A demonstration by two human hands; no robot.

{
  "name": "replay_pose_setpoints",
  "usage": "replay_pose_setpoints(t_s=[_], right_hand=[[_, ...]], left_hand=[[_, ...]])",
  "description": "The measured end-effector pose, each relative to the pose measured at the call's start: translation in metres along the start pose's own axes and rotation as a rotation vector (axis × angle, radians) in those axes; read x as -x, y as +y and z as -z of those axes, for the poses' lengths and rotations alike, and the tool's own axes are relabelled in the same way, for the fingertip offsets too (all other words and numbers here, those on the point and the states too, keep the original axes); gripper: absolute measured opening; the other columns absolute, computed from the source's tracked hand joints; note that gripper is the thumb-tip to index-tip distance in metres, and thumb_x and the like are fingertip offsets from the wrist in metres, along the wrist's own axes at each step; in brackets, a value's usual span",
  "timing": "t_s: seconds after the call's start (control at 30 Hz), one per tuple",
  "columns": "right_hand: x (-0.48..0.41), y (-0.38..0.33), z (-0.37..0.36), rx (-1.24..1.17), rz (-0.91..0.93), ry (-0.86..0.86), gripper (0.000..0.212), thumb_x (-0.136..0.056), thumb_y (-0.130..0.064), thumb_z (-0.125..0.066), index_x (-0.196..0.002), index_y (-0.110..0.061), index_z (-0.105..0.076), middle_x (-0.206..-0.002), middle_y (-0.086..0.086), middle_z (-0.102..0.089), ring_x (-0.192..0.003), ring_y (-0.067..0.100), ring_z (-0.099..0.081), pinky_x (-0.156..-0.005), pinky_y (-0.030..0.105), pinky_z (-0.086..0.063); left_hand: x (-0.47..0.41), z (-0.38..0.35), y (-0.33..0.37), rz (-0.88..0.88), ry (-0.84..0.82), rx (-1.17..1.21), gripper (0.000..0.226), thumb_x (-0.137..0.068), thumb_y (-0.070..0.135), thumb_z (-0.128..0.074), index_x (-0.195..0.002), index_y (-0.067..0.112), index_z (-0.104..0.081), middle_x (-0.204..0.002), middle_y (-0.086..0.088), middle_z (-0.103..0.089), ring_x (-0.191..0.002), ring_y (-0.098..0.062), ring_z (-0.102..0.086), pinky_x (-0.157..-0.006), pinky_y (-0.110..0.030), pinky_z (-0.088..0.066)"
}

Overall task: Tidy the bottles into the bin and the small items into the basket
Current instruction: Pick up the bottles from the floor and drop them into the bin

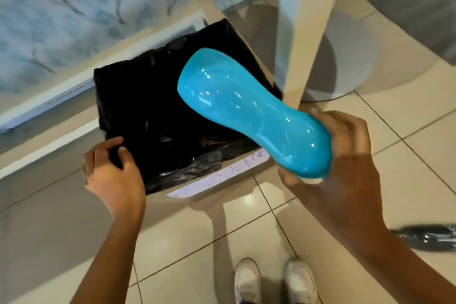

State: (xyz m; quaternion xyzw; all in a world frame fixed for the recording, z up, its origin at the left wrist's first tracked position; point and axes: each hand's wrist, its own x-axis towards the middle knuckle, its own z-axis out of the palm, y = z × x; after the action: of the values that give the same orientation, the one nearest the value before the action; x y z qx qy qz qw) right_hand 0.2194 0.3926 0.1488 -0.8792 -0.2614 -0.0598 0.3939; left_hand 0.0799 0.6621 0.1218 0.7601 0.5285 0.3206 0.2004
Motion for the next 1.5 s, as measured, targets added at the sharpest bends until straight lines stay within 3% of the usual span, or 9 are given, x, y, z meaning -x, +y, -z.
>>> replay_pose_setpoints(t_s=[0.17,0.27,0.4,0.5,0.57,0.77,0.97,1.17,1.5], right_hand=[[-0.042,-0.024,-0.044,0.044,0.169,-0.054,0.08,-0.068,-0.042,-0.079,-0.135,-0.01,-0.049,-0.124,0.009,-0.052,-0.111,0.023,-0.051,-0.094,0.024,-0.042],[-0.066,-0.036,-0.072,0.106,0.198,-0.122,0.087,-0.064,-0.04,-0.082,-0.138,-0.011,-0.047,-0.125,0.011,-0.054,-0.113,0.031,-0.05,-0.098,0.038,-0.041],[-0.092,-0.042,-0.117,0.119,0.178,-0.288,0.088,-0.059,-0.043,-0.085,-0.134,-0.014,-0.048,-0.125,0.01,-0.057,-0.113,0.03,-0.053,-0.093,0.038,-0.046],[-0.11,-0.037,-0.161,0.176,0.123,-0.467,0.084,-0.059,-0.048,-0.084,-0.129,-0.016,-0.051,-0.122,0.008,-0.058,-0.111,0.027,-0.055,-0.089,0.034,-0.047],[-0.118,-0.031,-0.193,0.276,0.082,-0.568,0.083,-0.06,-0.049,-0.084,-0.128,-0.015,-0.051,-0.122,0.009,-0.059,-0.113,0.028,-0.056,-0.087,0.035,-0.048],[-0.123,-0.019,-0.271,0.645,0.085,-0.863,0.081,-0.066,-0.052,-0.08,-0.128,-0.01,-0.05,-0.128,0.013,-0.055,-0.117,0.031,-0.055,-0.076,0.033,-0.048],[-0.119,-0.006,-0.316,0.686,0.054,-1.067,0.092,-0.067,-0.059,-0.076,-0.134,-0.006,-0.045,-0.135,0.016,-0.047,-0.124,0.032,-0.048,-0.092,0.036,-0.048],[-0.113,0.003,-0.329,0.59,0.002,-0.964,0.074,-0.085,-0.026,-0.07,-0.141,-0.004,-0.027,-0.14,0.024,-0.036,-0.127,0.041,-0.042,-0.101,0.045,-0.043],[-0.142,-0.027,-0.278,0.28,0.169,-0.675,0.022,-0.087,-0.018,-0.066,-0.107,-0.009,-0.061,-0.113,0.012,-0.061,-0.1,0.022,-0.06,-0.07,0.021,-0.04]], left_hand=[[-0.018,-0.008,-0.03,0.373,-0.031,0.148,0.032,-0.093,0.024,-0.05,-0.123,0.026,-0.059,-0.129,-0.005,-0.057,-0.112,-0.027,-0.059,-0.098,-0.045,-0.048],[-0.016,-0.018,-0.036,0.321,-0.032,0.132,0.033,-0.094,0.025,-0.048,-0.125,0.022,-0.059,-0.128,-0.005,-0.059,-0.114,-0.024,-0.058,-0.102,-0.04,-0.045],[-0.018,-0.024,-0.048,0.281,0.082,0.052,0.037,-0.097,0.023,-0.045,-0.132,0.015,-0.054,-0.132,-0.009,-0.056,-0.107,-0.028,-0.061,-0.103,-0.036,-0.044],[-0.019,-0.026,-0.065,0.372,0.066,-0.002,0.033,-0.1,0.027,-0.04,-0.107,0.01,-0.067,-0.077,-0.008,-0.067,-0.061,-0.022,-0.06,-0.066,-0.036,-0.055],[-0.018,-0.028,-0.071,0.369,0.07,-0.02,0.036,-0.1,0.028,-0.038,-0.081,0.01,-0.062,-0.053,0.003,-0.047,-0.045,-0.009,-0.042,-0.043,-0.019,-0.034],[-0.019,-0.032,-0.075,0.351,0.089,-0.01,0.035,-0.1,0.03,-0.038,-0.085,0.012,-0.065,-0.06,-0.006,-0.056,-0.05,-0.022,-0.052,-0.055,-0.026,-0.038],[-0.016,-0.032,-0.076,0.314,0.098,0.064,0.033,-0.1,0.028,-0.04,-0.095,0.009,-0.067,-0.055,0.01,-0.045,-0.045,-0.001,-0.041,-0.044,-0.007,-0.034],[-0.015,-0.031,-0.076,0.342,0.118,0.089,0.032,-0.1,0.026,-0.041,-0.092,0.008,-0.067,-0.048,0.012,-0.036,-0.04,-0.007,-0.034,-0.043,-0.01,-0.025],[-0.018,-0.032,-0.079,0.244,0.078,0.038,0.034,-0.101,0.025,-0.039,-0.099,0.005,-0.066,-0.057,-0.003,-0.052,-0.043,-0.009,-0.043,-0.041,-0.009,-0.03]])
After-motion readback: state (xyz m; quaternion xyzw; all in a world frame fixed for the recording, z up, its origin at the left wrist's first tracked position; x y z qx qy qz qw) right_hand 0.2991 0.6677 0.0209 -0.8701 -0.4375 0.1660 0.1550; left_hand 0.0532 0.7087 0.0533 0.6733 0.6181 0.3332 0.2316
